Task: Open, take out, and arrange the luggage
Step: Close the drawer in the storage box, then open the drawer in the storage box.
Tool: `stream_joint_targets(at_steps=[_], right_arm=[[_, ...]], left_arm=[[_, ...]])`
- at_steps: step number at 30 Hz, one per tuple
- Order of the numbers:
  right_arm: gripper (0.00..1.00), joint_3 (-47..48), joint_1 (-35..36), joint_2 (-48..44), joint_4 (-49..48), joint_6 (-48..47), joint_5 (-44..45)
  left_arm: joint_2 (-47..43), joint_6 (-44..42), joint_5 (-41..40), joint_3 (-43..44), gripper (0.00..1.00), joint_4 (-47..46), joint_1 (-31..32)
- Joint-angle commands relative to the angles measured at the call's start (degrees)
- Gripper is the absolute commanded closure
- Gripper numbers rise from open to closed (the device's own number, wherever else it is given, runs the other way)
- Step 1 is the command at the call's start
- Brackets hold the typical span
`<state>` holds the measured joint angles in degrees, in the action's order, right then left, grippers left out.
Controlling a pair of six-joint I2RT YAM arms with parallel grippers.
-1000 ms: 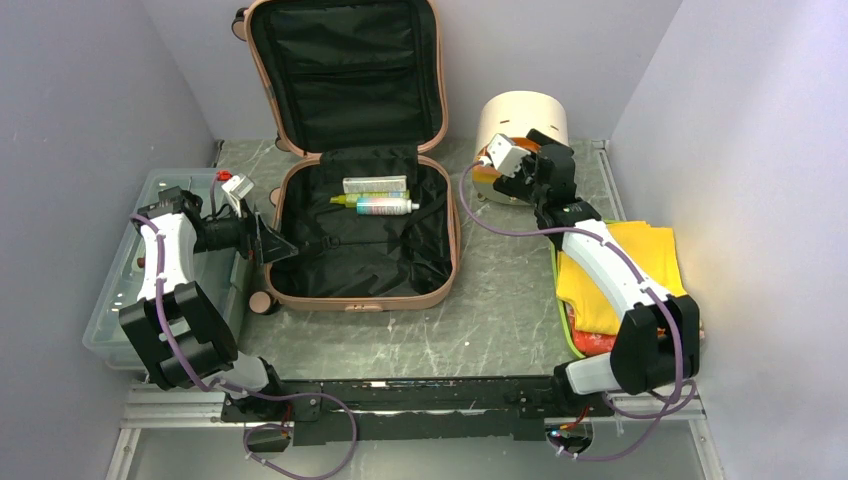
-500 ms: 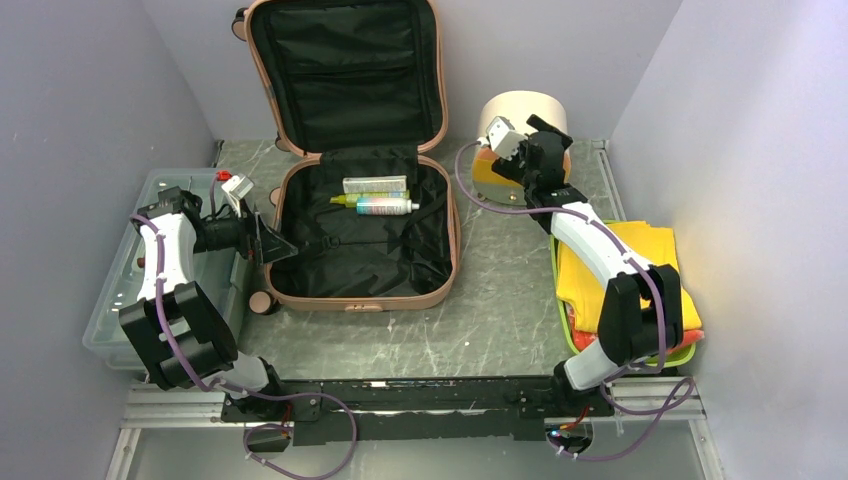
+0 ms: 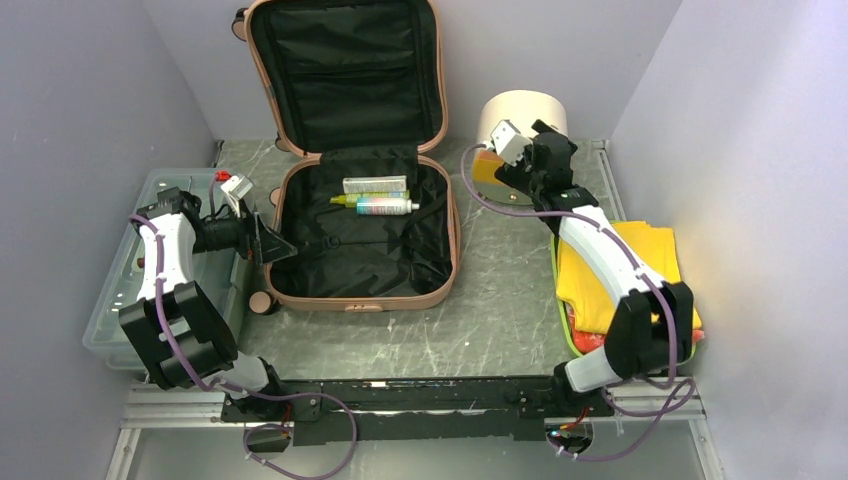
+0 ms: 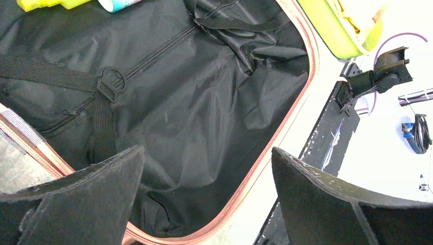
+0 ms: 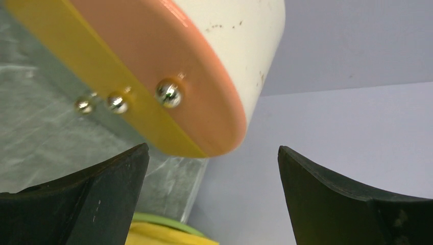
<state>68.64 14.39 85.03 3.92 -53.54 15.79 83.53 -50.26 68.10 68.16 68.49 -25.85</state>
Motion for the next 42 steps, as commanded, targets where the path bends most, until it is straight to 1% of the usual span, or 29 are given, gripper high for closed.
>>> stream_joint_targets(at_steps=[1,5,8,11,17,20,22,27,30,34,37,42], right_arm=[[0.00,2.1,-1.2,-8.7,11.6,10.8,-8.4],[0.00,2.9,-5.3,-11.5,16.5,27.5,-18.7],[0.01,2.8,-6.3,-10.8,17.1,36.6,-23.3],[0.04,0.7,-6.4,-9.6,14.1,44.1,-24.5],[0.12,-2.3,-6.4,-4.6,7.5,55.3,-21.4],[0.18,-2.9,-6.4,-1.8,4.1,57.7,-19.1],[0.21,-2.7,-6.4,0.1,2.8,58.4,-17.9],[0.28,-0.6,-6.5,5.3,1.9,59.2,-16.1],[0.33,-0.4,-6.5,7.0,-0.5,59.2,-16.0],[0.41,-0.6,-6.5,8.5,-3.6,58.8,-12.4],[0.43,-0.5,-6.5,9.4,-5.7,58.5,-11.6],[0.44,0.4,-6.4,10.6,-6.9,57.6,-11.1]], left_arm=[[0.3,-1.5,2.1,1.2,0.01,1.5,-0.4],[0.7,-2.0,2.5,1.6,0.00,2.1,-0.4],[0.7,-2.4,2.7,1.7,0.01,2.7,-0.4],[0.1,-2.1,2.5,1.6,0.01,2.7,-0.5],[-1.0,-1.1,2.3,1.1,0.00,1.5,-0.9],[-0.6,-1.5,2.5,1.2,0.01,1.8,-1.0],[-0.3,-1.9,2.6,1.4,0.01,2.3,-1.2],[0.1,-2.0,2.6,1.2,0.00,2.1,-1.4],[0.6,-2.3,2.6,1.3,0.01,2.3,-1.4],[0.9,-2.8,2.7,1.4,0.01,2.7,-1.4],[0.9,-2.8,2.6,1.3,0.01,2.6,-1.5],[1.1,-2.9,2.7,1.3,0.01,2.6,-1.5]])
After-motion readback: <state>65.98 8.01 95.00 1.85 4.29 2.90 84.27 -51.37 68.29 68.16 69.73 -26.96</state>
